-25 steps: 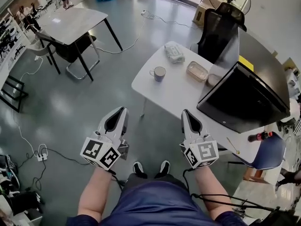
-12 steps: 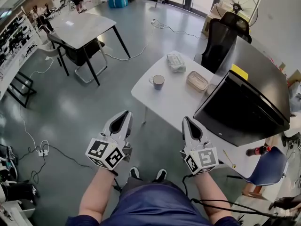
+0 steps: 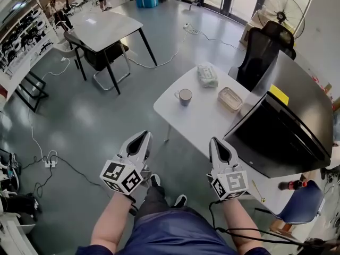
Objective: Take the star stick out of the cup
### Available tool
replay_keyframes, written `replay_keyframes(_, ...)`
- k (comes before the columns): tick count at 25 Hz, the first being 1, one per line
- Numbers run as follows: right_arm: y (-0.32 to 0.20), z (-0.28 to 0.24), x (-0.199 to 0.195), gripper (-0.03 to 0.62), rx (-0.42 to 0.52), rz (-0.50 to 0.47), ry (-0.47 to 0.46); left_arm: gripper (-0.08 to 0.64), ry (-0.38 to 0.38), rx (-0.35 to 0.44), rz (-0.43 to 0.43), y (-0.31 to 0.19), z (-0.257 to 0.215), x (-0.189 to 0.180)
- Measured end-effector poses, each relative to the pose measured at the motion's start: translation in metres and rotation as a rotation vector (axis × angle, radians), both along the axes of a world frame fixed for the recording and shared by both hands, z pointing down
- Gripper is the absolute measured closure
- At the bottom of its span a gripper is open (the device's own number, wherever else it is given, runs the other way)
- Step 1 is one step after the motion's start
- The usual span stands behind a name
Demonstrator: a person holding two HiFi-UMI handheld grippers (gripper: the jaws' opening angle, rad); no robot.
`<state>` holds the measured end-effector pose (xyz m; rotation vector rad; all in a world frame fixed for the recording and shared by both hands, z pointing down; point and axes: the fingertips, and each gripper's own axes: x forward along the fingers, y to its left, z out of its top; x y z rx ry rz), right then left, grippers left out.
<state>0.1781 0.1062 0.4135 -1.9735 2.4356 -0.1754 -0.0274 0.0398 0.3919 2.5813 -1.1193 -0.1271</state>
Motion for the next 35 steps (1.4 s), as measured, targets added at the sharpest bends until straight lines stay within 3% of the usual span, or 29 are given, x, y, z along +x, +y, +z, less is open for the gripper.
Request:
replay_keyframes(8,-0.054,0.007,-0.007,0.584,-0.024,0.036,0.002,0.555,0.011,-0.005,0.034,-0.064,0.005,0.002)
replay_keyframes(23,-0.138,0.012,-0.016,0.584,-0.077,0.193,0.032,0.555,0.009,-0.089,0.227,-0.169,0.04,0.015)
replay_keyframes(35,-0.186,0.034,0.008,0.584,-0.127,0.155,0.007,0.554,-0.08,-0.171,0.243,-0.222,0.084,0.065)
